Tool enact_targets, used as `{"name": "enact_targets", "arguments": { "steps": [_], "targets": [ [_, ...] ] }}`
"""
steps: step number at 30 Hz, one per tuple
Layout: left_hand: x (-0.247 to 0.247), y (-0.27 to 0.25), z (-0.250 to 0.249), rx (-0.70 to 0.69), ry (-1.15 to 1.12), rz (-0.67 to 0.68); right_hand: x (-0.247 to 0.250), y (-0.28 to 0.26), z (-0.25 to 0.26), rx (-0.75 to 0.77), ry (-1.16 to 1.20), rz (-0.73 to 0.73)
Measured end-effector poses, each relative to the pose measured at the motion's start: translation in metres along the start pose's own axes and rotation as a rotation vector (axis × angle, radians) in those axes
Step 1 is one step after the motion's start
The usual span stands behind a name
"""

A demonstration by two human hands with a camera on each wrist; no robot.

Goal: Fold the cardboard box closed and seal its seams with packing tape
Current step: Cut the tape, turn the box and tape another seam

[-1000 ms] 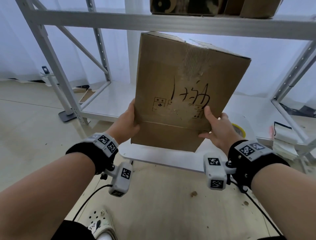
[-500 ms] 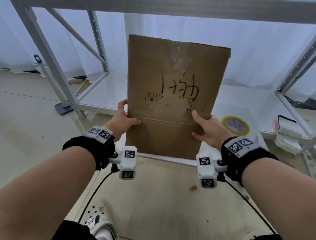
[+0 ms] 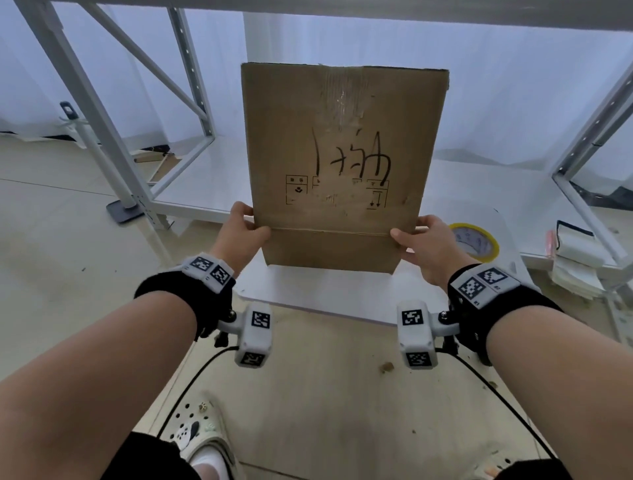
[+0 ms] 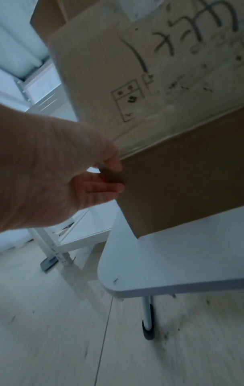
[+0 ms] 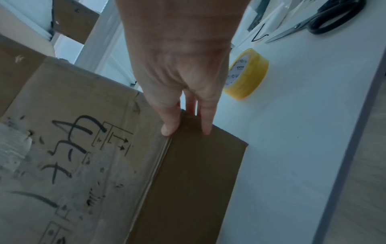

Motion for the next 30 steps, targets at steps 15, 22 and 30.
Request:
{"name": "enact_targets", "arguments": {
  "steps": [15,22,30],
  "targets": [
    [-0.006,0.0,0.016,0.097,-0.201,-0.04,0.016,-0.018,0.014,-0.009,-0.236,-0.032],
    [-0.003,-0.009,-0.017,-0.073,-0.121,-0.034,-0.005,-0.034,0.054,0.159,0.059,-0.094],
    [0.019,-0.01,-0.073,0.001,-0.05,-0.311,-0.012,-0.021,0.058,0.191,-0.011,-0.245]
  ]
}}
Point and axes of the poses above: each hand's wrist, its own y-axis towards the middle knuckle, its own x-axis out of the back of the hand, z = x × y, the point moved 3 cm from there along y, towards the middle knuckle, and after that the axes turned 11 degrees about y, right-handed, at the moved point
